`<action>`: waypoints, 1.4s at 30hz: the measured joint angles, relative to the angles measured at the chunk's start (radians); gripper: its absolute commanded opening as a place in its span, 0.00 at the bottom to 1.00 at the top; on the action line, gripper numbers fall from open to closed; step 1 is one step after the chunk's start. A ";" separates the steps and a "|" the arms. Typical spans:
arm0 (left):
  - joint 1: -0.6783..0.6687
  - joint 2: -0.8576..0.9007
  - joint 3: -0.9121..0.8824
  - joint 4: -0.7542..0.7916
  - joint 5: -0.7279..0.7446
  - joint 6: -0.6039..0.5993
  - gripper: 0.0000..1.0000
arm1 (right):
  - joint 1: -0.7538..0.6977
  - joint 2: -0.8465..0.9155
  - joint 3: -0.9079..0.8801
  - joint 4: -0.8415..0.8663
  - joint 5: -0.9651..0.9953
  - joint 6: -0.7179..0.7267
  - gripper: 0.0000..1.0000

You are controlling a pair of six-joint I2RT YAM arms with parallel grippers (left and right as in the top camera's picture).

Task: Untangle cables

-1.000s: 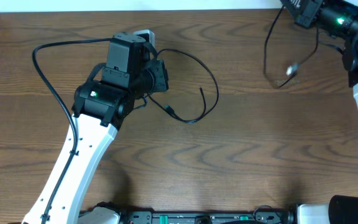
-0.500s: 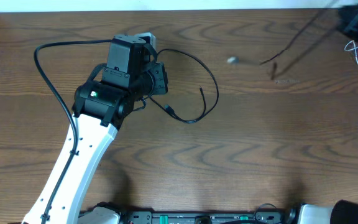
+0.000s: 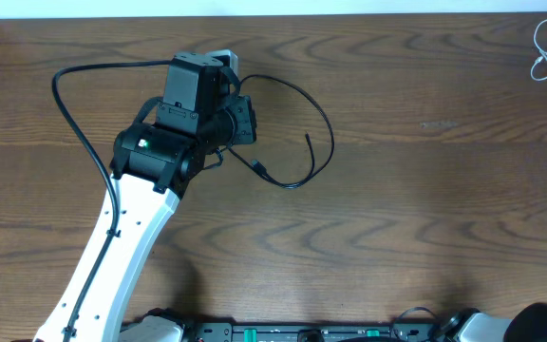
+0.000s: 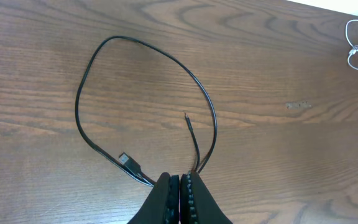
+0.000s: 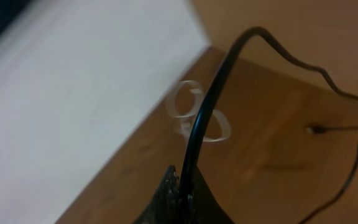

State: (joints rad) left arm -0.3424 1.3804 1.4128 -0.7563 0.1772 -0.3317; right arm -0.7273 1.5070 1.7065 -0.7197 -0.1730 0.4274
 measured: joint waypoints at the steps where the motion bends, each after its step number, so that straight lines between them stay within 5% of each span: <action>1: 0.000 0.000 0.000 0.000 0.000 0.000 0.08 | -0.010 0.016 0.000 0.001 0.018 0.000 0.01; 7: 0.000 0.000 0.000 0.000 0.000 0.000 0.08 | -0.048 0.159 0.000 0.005 0.088 -0.001 0.06; 8: 0.000 0.000 0.000 0.000 0.000 0.000 0.08 | -0.048 0.175 0.000 0.005 0.089 0.001 0.15; 12: 0.000 0.000 0.000 -0.003 0.000 0.000 0.08 | -0.048 0.266 0.000 -0.018 0.099 -0.008 0.77; 15: 0.000 0.000 0.000 -0.003 0.000 0.000 0.08 | -0.048 0.332 0.000 -0.047 0.101 -0.018 0.99; 21: 0.000 0.000 0.000 -0.003 0.000 0.000 0.08 | -0.048 0.368 0.000 -0.082 0.033 -0.018 0.99; 29: 0.001 0.000 0.000 0.006 0.000 0.003 0.08 | -0.007 0.341 0.000 -0.084 -0.367 -0.121 0.99; 35: 0.051 0.000 0.000 -0.004 0.000 0.015 0.08 | 0.227 0.325 0.000 -0.113 -0.516 -0.261 0.99; 42: 0.145 0.000 0.000 -0.080 0.000 0.016 0.08 | 0.570 0.338 0.000 -0.060 -0.436 -0.352 0.99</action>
State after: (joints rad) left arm -0.1974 1.3804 1.4128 -0.8368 0.1768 -0.3161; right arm -0.1570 1.8446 1.7065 -0.7799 -0.6090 0.0753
